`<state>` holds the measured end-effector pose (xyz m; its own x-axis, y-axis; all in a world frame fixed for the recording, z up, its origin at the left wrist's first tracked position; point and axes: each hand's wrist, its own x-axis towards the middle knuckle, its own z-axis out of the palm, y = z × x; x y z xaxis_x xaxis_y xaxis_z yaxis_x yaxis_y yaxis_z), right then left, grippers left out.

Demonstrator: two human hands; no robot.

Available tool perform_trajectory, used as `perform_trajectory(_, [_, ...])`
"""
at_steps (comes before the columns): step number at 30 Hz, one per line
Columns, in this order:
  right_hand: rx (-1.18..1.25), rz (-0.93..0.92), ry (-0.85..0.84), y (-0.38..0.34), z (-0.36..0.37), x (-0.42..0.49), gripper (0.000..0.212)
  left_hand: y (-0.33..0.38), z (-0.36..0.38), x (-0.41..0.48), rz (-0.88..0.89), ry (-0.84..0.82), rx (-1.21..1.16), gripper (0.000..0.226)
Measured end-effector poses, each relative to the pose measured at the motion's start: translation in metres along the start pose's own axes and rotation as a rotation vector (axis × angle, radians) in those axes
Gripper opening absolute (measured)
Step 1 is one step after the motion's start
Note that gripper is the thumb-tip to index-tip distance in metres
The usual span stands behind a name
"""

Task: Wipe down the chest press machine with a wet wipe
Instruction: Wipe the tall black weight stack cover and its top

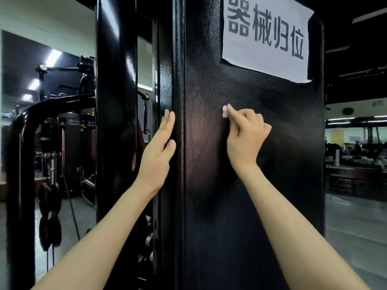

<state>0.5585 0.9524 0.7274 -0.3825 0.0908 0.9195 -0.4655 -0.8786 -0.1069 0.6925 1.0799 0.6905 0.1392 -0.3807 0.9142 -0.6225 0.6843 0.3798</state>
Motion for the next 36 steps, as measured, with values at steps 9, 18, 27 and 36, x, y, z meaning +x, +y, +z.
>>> perform_trajectory(9, [0.152,-0.291,-0.202,-0.027,-0.025,-0.063,0.023,0.001,0.002,0.000,0.028,0.026,-0.009,0.052])
perform_trajectory(18, [0.304,0.138,-0.164,-0.048,-0.008,-0.029,0.011,0.001,0.005,-0.001,-0.012,0.031,0.017,0.054])
perform_trajectory(27, [0.091,0.210,-0.067,-0.019,0.023,0.053,0.018,0.001,0.003,-0.002,-0.007,0.041,0.033,0.049])
perform_trajectory(36, [0.127,-0.389,-0.210,-0.041,-0.002,-0.012,0.027,-0.003,0.011,0.000,0.074,0.120,0.147,0.048])
